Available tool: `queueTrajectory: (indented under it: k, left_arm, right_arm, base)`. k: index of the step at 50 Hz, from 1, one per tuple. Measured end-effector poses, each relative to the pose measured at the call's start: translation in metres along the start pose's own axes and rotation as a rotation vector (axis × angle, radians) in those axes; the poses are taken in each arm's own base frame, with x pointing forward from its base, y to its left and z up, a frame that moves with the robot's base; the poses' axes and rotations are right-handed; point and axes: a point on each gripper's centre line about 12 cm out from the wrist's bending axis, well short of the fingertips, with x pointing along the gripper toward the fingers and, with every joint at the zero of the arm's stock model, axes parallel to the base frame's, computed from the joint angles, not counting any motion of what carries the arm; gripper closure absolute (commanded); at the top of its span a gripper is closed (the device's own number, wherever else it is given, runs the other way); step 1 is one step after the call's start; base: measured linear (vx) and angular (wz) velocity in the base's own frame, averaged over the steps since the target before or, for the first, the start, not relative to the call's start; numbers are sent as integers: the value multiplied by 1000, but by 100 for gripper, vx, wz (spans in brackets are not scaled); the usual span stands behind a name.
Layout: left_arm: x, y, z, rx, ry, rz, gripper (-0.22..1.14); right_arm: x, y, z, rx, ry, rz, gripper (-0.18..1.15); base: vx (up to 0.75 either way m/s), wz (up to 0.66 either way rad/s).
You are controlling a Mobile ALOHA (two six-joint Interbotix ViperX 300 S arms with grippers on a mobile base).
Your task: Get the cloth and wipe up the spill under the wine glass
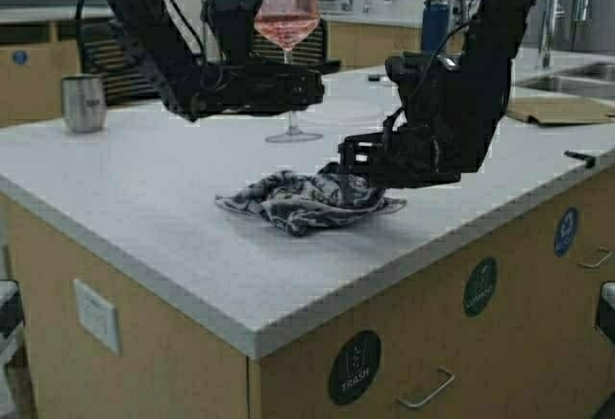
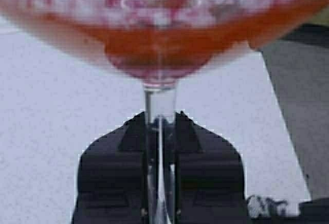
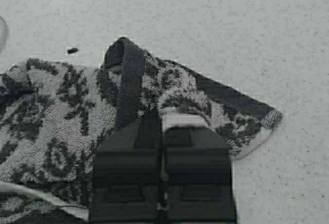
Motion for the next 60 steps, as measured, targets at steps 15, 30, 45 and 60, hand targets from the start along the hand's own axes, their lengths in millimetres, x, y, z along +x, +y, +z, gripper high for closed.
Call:
queueTrajectory:
  k: [15,30,45,60]
  left_arm:
    - [18,7,-45,24,-58,-35,74]
    - [25,13,-90,89,-51,-40,74]
    - [26,13,-98,123,-58,-43,74]
    - [27,-5,-61,146,-90,-72,72]
  right_arm:
    - [-3,0,-3,-2,8,-1,91]
    - [-4,0,-2,-4,-14,4,91]
    - [-5,-2,1,6,-40,-7,91]
    - [-33,-63,40,140,-197,-240,91]
  base:
    - [0,0]
    - [0,0]
    - [0,0]
    - [0,0]
